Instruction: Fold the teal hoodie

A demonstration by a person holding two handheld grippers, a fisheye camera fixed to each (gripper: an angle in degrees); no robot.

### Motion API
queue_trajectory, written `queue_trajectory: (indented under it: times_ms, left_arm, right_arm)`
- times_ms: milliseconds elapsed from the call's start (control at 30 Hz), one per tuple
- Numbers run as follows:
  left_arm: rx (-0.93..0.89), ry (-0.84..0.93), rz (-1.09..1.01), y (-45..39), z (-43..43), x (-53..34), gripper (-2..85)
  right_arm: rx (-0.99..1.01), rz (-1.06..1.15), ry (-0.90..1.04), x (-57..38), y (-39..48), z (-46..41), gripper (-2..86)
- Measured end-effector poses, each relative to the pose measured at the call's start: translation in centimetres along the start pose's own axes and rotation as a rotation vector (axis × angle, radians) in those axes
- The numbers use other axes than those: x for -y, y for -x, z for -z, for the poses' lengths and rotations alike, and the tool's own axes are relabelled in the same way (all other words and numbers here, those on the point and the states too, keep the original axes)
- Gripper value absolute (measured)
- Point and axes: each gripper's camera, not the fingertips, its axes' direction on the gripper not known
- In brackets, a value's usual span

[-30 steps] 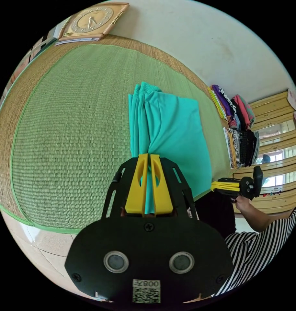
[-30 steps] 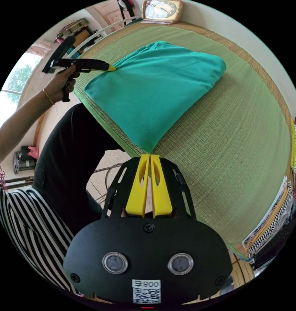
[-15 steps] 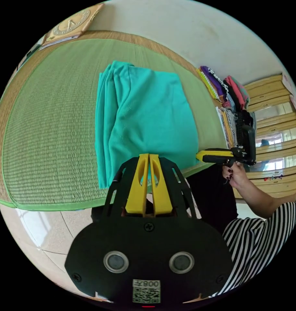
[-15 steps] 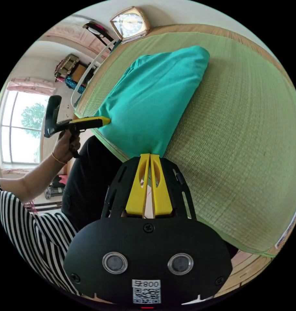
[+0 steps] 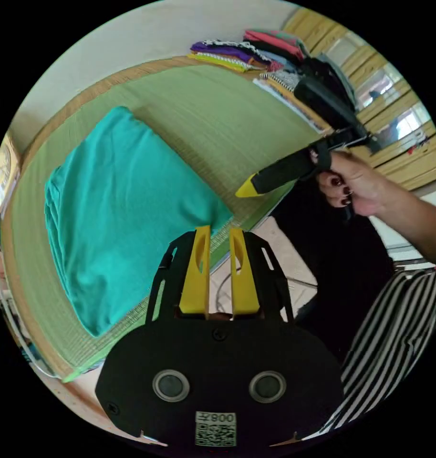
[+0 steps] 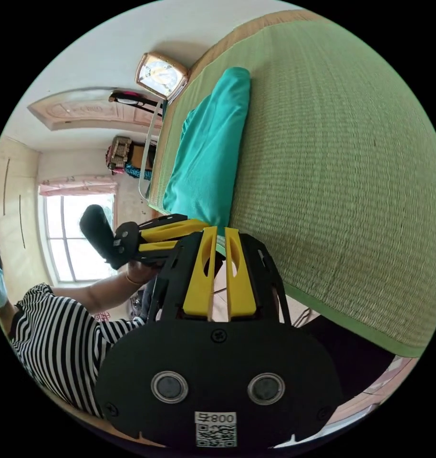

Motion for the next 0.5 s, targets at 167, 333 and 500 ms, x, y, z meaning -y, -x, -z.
queue_trajectory:
  times_ms: [167, 333, 500]
  left_arm:
    - [-0.018, -0.03, 0.018, 0.4, 0.3, -1.1, 1.4]
    - [-0.103, -0.124, 0.1, 2.0, 1.7, -3.4, 0.6]
    - [-0.106, -0.167, 0.116, 3.4, 2.5, -5.0, 0.5]
  right_arm:
    - [0.095, -0.07, -0.003, 0.1, -2.6, 2.0, 8.7]
    - [0.207, -0.103, 0.001, 0.7, -4.0, 2.7, 10.3]
    - [0.274, -0.119, 0.014, 1.3, -4.5, 3.3, 10.4]
